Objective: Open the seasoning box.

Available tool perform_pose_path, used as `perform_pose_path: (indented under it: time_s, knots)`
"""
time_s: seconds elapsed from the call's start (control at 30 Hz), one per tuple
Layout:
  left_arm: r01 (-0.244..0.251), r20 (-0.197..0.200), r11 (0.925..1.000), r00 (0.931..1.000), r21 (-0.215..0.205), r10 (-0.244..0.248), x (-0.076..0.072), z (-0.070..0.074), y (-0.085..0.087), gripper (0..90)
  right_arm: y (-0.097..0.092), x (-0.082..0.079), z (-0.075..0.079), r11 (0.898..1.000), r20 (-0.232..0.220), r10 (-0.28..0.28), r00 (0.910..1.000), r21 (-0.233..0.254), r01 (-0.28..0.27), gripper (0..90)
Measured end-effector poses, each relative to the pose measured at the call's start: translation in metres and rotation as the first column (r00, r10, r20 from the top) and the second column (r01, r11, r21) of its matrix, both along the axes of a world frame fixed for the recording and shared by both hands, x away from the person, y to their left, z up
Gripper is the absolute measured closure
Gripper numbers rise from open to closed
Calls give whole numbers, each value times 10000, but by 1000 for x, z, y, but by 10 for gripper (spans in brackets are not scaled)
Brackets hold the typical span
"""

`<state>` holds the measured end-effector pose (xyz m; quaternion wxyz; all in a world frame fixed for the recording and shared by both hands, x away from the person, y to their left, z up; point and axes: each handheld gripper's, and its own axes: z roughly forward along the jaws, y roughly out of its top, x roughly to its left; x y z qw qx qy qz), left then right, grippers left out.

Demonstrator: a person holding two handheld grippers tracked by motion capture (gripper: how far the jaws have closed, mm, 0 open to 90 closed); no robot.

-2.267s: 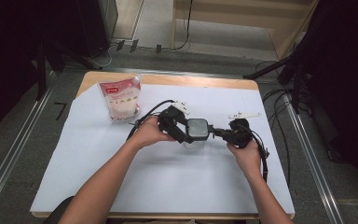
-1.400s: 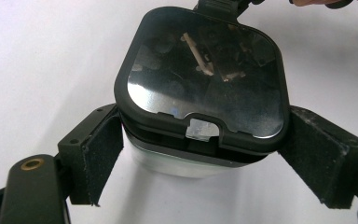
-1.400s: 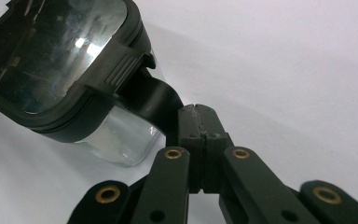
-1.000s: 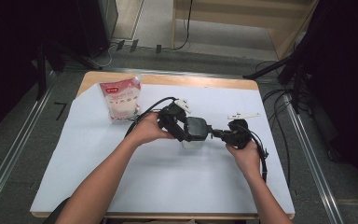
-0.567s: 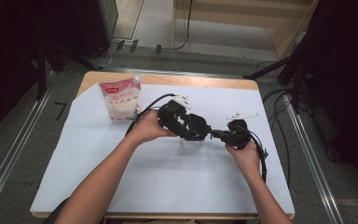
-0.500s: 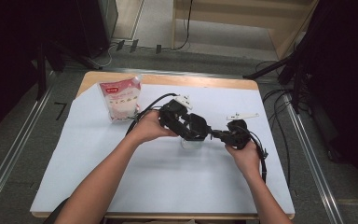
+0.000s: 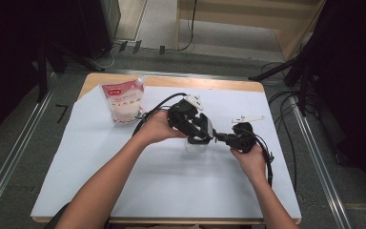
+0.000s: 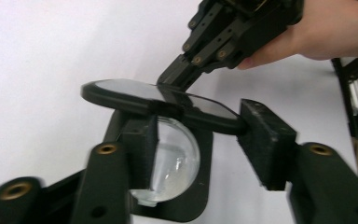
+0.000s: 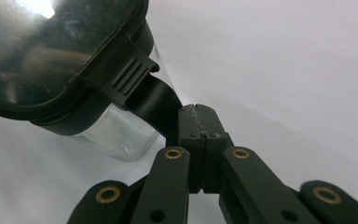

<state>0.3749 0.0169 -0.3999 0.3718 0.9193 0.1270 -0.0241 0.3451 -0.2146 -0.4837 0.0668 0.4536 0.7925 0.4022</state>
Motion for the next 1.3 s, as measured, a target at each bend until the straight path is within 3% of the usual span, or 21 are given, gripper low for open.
perform_pose_path:
  time_s: [0.27,0.57,0.73,1.03,1.3]
  knots:
    - [99,64,9997,9999,211,-100,-1,3,-6,556,0,-1,0,10000,-52,-18,10000,47,19,900]
    - [118,-52,9998,9999,158,-117,-2,6,-12,601,0,-2,0,9999,-126,-60,9999,118,62,900]
    - [345,-67,9990,9994,268,-343,-5,9,-17,661,2,-2,-1,9999,-115,36,9999,124,-35,900]
    - [527,-281,9986,9982,102,-524,-4,11,-21,776,8,-3,-2,9998,-125,216,9997,-18,-216,900]
    - [577,-302,9983,9979,42,-576,-7,9,-21,786,12,-5,-3,9995,-5,289,9996,-94,-289,900]
